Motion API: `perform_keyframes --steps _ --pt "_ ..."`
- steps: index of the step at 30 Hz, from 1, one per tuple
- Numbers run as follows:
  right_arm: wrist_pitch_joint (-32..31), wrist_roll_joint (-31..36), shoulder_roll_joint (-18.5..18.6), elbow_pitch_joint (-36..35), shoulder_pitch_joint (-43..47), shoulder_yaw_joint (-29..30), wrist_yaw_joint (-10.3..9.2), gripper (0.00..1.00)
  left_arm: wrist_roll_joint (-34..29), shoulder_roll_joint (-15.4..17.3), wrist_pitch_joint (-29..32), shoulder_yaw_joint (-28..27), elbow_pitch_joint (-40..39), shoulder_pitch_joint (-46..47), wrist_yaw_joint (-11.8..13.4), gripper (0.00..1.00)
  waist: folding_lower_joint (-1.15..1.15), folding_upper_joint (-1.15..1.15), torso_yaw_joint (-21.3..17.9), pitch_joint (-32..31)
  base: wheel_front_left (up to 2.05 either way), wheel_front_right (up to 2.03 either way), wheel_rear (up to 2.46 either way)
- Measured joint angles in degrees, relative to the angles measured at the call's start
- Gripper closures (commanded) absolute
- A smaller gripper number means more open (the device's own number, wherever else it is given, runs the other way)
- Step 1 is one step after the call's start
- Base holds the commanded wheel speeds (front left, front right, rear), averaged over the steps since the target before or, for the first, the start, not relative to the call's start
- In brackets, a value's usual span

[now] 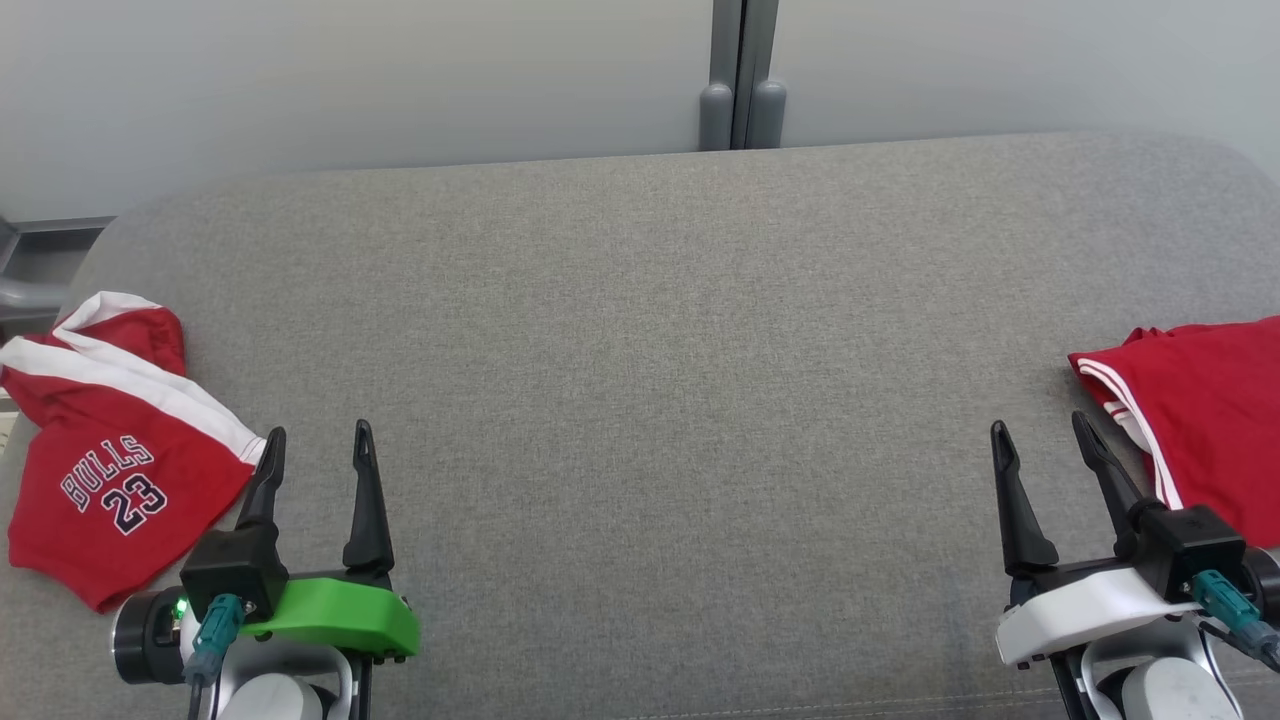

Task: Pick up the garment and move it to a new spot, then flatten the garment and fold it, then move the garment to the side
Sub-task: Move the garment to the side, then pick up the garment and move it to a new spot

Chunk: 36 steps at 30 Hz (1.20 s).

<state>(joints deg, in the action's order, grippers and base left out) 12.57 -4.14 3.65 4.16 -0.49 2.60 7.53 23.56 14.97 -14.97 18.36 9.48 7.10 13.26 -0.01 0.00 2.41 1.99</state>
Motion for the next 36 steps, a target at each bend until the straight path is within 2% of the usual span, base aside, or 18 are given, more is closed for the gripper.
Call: perform_keyframes --steps 11,19,27,36 --pt "-0.31 -0.01 -0.36 -0.59 0.58 1.04 0.0 0.0 -0.66 -0.62 0.0 -0.16 0.97 -0.15 -0.74 0.0 0.0 0.0 0.41 -0.13 0.0 0.0 0.0" --pt "-0.38 0.0 -0.55 -1.32 1.14 1.59 0.0 0.0 -1.02 -1.19 -0.01 -0.46 1.24 0.24 -1.18 0.0 0.0 0.0 2.95 -0.16 0.0 0.0 0.0" --pt "-0.88 0.07 -0.63 -3.15 1.56 0.35 0.0 0.0 -1.51 -1.69 -0.05 -1.01 1.04 0.42 -1.46 0.0 0.0 0.0 8.36 -0.53 0.0 0.0 0.0" --pt "-1.4 -0.38 -0.73 -3.99 2.06 -2.2 0.0 0.0 -1.58 -2.16 -0.05 -2.34 0.14 -0.66 -1.35 0.0 0.0 0.0 17.18 -1.04 0.0 0.0 0.0"
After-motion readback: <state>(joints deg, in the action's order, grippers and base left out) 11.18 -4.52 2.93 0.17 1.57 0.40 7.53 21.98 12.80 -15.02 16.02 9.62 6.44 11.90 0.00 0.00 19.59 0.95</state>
